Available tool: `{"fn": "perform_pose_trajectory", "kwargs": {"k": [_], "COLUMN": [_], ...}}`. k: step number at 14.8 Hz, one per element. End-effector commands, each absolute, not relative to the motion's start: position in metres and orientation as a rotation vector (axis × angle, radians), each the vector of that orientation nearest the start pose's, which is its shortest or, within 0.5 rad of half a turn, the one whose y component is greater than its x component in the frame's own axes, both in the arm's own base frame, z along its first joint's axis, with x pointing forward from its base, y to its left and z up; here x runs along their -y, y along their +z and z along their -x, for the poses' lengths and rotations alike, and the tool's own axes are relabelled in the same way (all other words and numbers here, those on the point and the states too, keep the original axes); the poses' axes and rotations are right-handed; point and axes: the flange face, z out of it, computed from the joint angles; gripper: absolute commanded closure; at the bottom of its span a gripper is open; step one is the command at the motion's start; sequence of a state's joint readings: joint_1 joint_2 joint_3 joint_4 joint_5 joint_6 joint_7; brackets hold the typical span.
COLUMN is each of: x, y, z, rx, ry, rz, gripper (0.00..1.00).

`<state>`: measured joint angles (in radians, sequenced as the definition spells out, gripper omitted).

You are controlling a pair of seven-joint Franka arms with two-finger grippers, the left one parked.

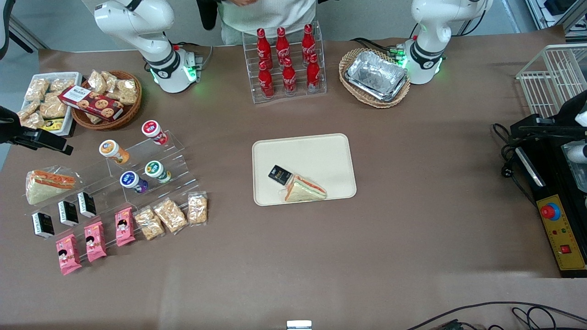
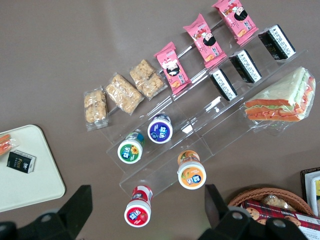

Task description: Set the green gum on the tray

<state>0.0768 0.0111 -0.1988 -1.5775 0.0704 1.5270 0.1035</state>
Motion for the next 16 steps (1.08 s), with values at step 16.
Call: {"fn": "perform_pose_trajectory", "kwargs": {"k": [16], "x": [-0.052], "y": [0.586], "z": [-0.488], "rx": [-0.151], "ry": [0.094], "rz": [3.052], "gripper": [0.00]}}
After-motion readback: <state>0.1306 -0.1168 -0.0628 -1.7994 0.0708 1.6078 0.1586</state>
